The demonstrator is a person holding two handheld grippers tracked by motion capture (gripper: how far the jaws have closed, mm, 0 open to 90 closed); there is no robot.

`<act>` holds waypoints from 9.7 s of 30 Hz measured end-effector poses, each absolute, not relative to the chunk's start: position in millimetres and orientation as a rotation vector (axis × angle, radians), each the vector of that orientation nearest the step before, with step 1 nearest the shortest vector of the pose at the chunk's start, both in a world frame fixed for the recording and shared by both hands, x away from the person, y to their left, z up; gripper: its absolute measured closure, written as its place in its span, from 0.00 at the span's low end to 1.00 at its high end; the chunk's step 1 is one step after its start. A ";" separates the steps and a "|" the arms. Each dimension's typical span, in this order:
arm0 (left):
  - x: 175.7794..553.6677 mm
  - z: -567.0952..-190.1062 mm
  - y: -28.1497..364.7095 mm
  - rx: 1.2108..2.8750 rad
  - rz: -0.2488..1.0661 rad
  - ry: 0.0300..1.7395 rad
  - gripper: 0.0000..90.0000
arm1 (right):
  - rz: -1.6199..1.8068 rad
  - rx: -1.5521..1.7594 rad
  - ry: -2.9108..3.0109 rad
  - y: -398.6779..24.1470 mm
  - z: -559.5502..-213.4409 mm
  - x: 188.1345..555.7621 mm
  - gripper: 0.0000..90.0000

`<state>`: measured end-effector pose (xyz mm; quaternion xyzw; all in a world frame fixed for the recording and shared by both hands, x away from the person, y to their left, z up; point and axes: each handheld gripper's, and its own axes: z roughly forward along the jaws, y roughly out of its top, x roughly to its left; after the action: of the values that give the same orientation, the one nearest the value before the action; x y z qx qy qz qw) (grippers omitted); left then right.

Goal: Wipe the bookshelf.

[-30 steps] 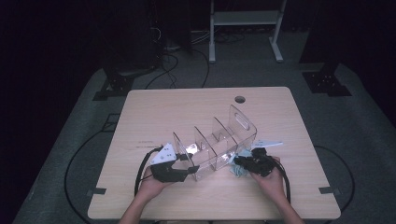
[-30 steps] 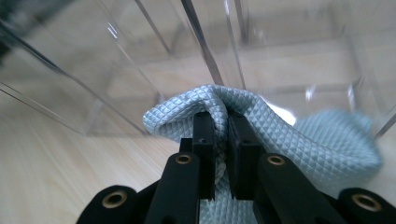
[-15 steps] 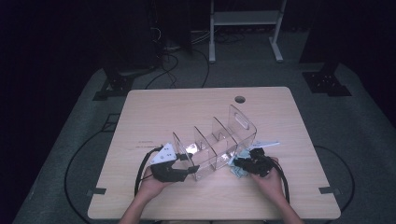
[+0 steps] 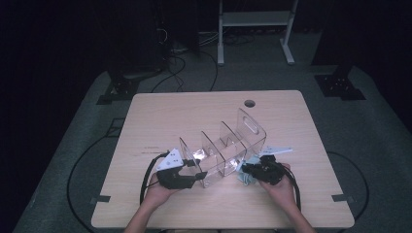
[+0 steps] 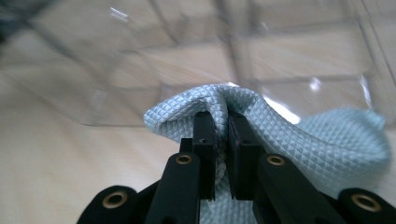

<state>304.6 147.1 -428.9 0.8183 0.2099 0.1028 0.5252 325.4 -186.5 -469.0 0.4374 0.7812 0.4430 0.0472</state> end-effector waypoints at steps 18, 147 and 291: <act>303.8 -429.0 145.3 1.954 0.250 0.517 0.51 | 1.440 1.169 2.435 -138.1 -444.1 301.2 0.92; 305.1 -427.5 147.8 1.959 0.231 0.520 0.51 | 1.461 1.275 2.438 -158.8 -461.8 307.6 0.91; 304.2 -424.8 144.1 1.962 0.147 0.537 0.50 | 1.459 1.157 2.259 -162.8 -432.0 303.6 0.92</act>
<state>304.2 144.1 -424.8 0.8196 0.2242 0.0612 0.5237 303.6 -162.8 -432.0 0.3929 0.7671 0.4957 0.1068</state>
